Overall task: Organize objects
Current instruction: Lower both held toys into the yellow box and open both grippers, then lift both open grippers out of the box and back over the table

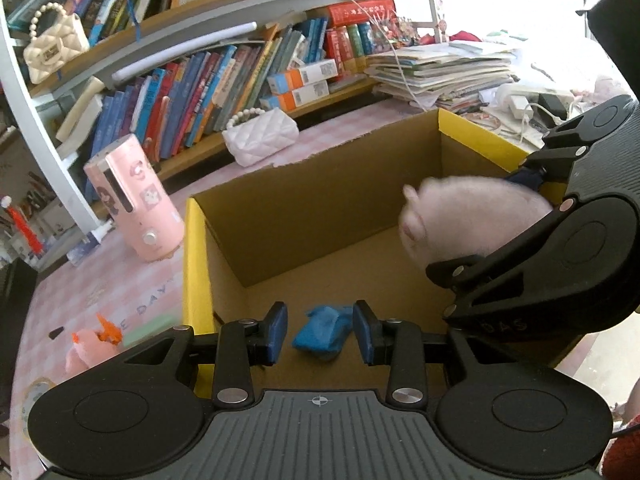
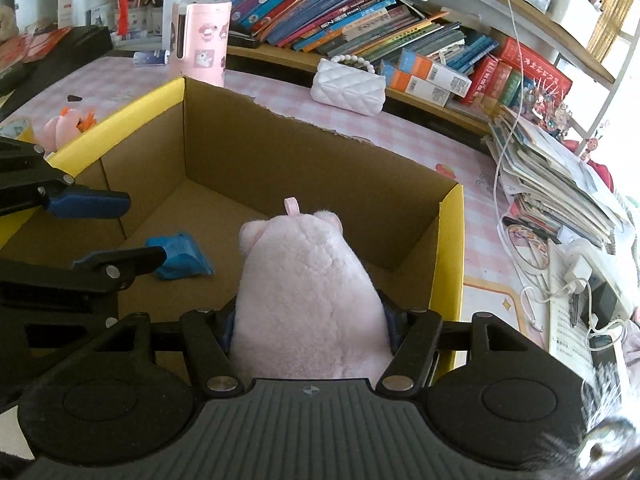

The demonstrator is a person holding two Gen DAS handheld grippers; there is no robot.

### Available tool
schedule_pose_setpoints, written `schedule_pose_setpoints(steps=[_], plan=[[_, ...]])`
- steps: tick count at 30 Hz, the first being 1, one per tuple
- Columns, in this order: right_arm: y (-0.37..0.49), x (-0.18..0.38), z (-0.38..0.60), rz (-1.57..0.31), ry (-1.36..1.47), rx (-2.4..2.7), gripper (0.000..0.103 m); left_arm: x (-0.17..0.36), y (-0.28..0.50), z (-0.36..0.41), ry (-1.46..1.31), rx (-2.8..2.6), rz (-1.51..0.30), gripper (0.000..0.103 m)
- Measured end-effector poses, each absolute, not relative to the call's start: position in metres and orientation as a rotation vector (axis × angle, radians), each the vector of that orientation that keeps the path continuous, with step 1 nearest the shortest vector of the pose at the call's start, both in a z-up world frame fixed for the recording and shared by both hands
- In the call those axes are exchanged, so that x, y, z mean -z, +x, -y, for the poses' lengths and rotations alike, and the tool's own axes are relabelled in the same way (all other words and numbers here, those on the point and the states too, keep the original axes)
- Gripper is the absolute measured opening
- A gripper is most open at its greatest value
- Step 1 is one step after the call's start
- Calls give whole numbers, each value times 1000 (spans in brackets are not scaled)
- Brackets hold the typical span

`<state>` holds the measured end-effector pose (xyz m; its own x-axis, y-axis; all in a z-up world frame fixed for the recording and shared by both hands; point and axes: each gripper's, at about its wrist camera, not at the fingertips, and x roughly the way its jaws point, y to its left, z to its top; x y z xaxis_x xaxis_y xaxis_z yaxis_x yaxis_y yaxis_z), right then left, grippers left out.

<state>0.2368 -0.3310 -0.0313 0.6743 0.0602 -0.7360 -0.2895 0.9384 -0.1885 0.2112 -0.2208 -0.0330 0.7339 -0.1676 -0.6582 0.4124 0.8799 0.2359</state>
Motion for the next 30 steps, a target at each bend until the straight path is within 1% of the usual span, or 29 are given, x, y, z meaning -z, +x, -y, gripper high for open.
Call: schedule_pose_setpoints(steps=[1,2,3,5,7,9,10,11,13,22,30], plan=[[236,31,332,-805,-296,-204,67,31,208,222,396,317,-661,38],[236,30,333,-800,-287,-206,69,30,206,222,409,305,-646,44],[235,29,335,-790,-272,-206,72,27,202,222,420,290,-627,47],[233,25,340,-770,-229,-213,74,22,199,219,406,276,-600,54],[231,21,343,-752,-201,-212,77,16,196,214,364,274,-589,58],[227,16,345,-726,-177,-190,84,10,192,208,326,270,-570,62],[225,13,345,-715,-167,-182,87,7,189,206,315,267,-555,68],[223,11,345,-706,-156,-173,87,5,186,205,312,263,-538,73],[219,5,346,-679,-130,-156,87,0,176,202,311,268,-493,77],[177,-21,341,-539,-34,-31,89,-18,141,184,237,297,-382,83],[132,-26,338,-500,85,113,89,-22,113,155,172,315,-354,85]])
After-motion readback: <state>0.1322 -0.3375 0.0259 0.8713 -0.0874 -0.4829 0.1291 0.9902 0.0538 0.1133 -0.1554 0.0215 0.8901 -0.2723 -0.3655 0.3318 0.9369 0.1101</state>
